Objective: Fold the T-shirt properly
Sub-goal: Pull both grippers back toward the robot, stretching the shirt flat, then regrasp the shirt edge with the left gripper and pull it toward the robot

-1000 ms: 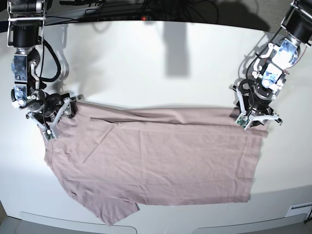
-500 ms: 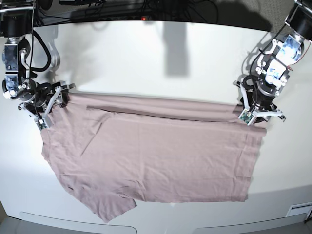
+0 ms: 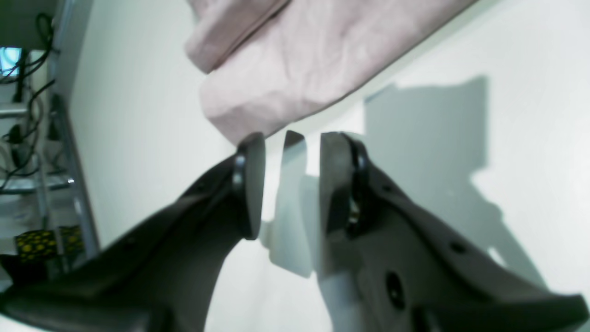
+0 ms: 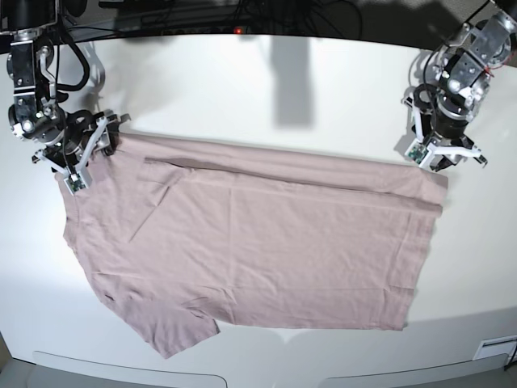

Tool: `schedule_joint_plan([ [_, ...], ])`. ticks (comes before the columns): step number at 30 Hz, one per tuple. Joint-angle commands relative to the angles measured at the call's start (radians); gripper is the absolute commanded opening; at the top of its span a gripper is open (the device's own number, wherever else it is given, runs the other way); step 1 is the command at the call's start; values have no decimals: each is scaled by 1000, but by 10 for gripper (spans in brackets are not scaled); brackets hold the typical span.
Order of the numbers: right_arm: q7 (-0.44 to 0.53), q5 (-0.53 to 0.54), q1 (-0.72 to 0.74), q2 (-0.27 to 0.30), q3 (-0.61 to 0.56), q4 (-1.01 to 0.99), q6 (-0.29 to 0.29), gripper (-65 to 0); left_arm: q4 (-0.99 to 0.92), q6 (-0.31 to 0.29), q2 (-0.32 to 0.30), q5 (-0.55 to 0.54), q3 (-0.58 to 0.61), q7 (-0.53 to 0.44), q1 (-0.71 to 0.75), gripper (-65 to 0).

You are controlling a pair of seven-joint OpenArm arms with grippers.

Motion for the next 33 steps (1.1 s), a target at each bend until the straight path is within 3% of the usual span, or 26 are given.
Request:
schedule_joint_plan([
  [1,-12,-6,1,20,7,9,-11,-305,13,12,-14,6,0,35,5,-450],
  [5,-9,-6,4,20,7,9,-34,-305,97,42,-15,29,-28,134,-15,-450],
  [10,-5,-6,4,20,7,9,-34,-305,226,32,-15,-131,-167,129,-18,-450],
  [14,-5,-5,4,20,7,9,-37,-305,243,-82,-13,-342,-262,130,-45,-450],
  [17,0,-1,4,18,7,9,-42,-305,224,-129,11,-428,-305,146,-70,-450],
  [26,2,1,4,12,7,9,-57,-305,38,-168,153,-431,-315,145,-131,-450],
  [30,17,2,4,12,7,9,-57,-305,-54,-177,177,-431,-315,69,-131,-450],
  [33,12,1,3,12,7,9,-57,-305,-83,-177,183,-431,-315,93,-127,-450],
])
